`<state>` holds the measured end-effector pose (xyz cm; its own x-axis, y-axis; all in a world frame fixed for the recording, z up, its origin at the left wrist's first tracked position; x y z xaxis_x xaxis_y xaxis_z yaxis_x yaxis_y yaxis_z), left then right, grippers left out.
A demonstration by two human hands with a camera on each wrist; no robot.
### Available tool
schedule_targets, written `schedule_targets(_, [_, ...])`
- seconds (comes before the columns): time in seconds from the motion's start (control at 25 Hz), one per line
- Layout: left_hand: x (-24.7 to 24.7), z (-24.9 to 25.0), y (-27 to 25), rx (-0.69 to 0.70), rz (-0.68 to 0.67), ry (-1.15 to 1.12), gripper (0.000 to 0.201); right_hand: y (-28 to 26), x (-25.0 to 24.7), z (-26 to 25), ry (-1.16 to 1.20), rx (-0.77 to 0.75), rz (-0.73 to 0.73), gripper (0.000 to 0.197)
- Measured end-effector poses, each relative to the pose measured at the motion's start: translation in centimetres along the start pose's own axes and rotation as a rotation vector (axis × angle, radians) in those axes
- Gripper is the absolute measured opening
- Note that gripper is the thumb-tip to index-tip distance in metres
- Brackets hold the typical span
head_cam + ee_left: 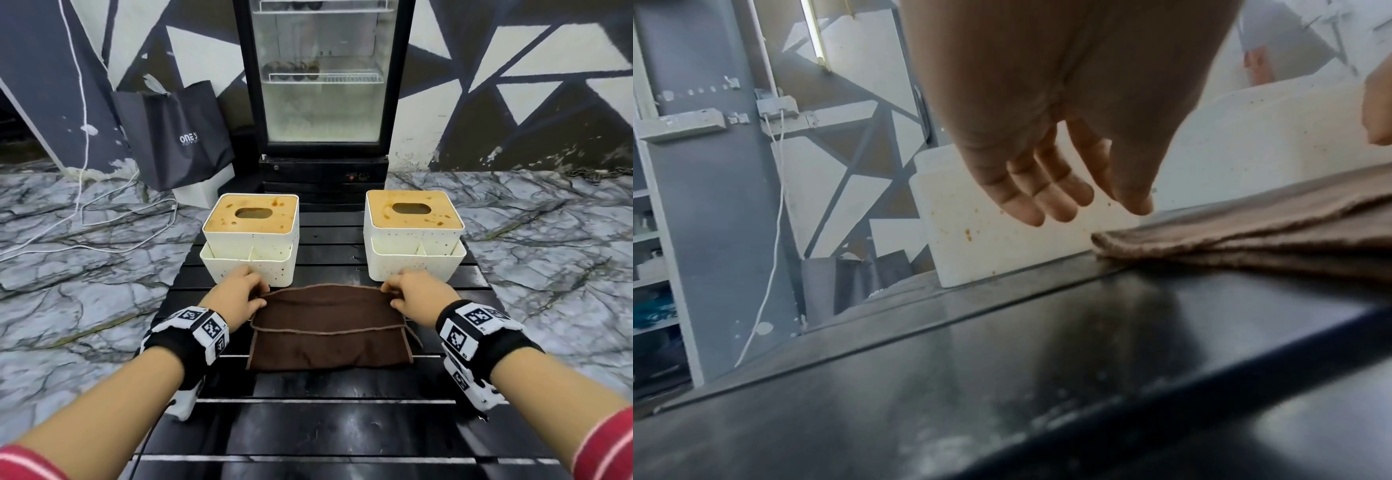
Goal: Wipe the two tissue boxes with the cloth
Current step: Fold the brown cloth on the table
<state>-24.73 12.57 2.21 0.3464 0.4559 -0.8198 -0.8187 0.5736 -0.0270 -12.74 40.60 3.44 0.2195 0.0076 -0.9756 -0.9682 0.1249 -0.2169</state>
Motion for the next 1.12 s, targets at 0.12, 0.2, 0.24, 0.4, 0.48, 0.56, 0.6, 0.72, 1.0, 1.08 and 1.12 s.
schedule_targets(0.12, [0.4,1.3,-2.3,0.108,-0.125,-0.003,0.007,-2.6,-0.2,-1.2,0.029,-0.040,0.057,0.021])
schedule_targets(0.2, [0.9,1.7,-4.0,0.150,-0.216,0.012,0.011,-4.4,0.2,-1.9,0.048,-0.064,0.047,0.021])
schedule_targets(0.24, [1.0,1.7,-4.8,0.157,-0.241,0.005,0.014,-5.1,0.6,-2.3,0.056,-0.077,0.038,0.022])
schedule_targets(0.4, [1.0,1.6,-6.9,0.126,-0.311,0.068,0.034,-6.9,1.9,-3.0,0.009,-0.094,-0.043,0.034])
schedule_targets(0.48, [1.1,1.4,-7.5,0.124,-0.296,0.119,0.033,-7.0,2.7,-2.8,-0.036,-0.079,-0.074,0.036])
schedule_targets(0.56, [1.2,1.2,-7.9,0.128,-0.255,0.152,0.026,-7.0,3.3,-2.6,-0.052,-0.068,-0.062,0.035])
schedule_targets(0.6, [1.2,1.2,-8.1,0.133,-0.240,0.164,0.024,-6.9,3.4,-2.6,-0.058,-0.064,-0.052,0.035])
schedule_targets(0.72, [1.4,1.7,-8.7,0.162,-0.204,0.183,0.022,-6.7,3.8,-2.7,-0.070,-0.034,-0.014,0.032])
schedule_targets(1.0, [0.5,0.9,-11.8,0.165,-0.238,0.237,0.019,-10.3,3.6,-2.1,-0.117,-0.090,-0.030,0.030])
schedule_targets(1.08, [0.8,1.3,-13.9,0.202,-0.263,0.222,0.018,-12.9,3.9,-2.4,-0.096,-0.131,-0.014,0.029])
schedule_targets(1.12, [1.1,1.4,-15.1,0.220,-0.281,0.208,0.018,-14.2,4.2,-2.6,-0.084,-0.160,-0.009,0.028])
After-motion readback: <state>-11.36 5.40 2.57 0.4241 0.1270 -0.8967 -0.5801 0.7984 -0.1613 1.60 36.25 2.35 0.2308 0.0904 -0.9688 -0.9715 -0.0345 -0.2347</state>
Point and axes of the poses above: each hand's wrist, its own y-axis towards the middle knuckle, its own x-axis out of the palm, z = x × y, the point moved 2 cm from there along y, towards the middle knuckle, and after that the axes turned 15 degrees about -y, right-handed, at the moved point
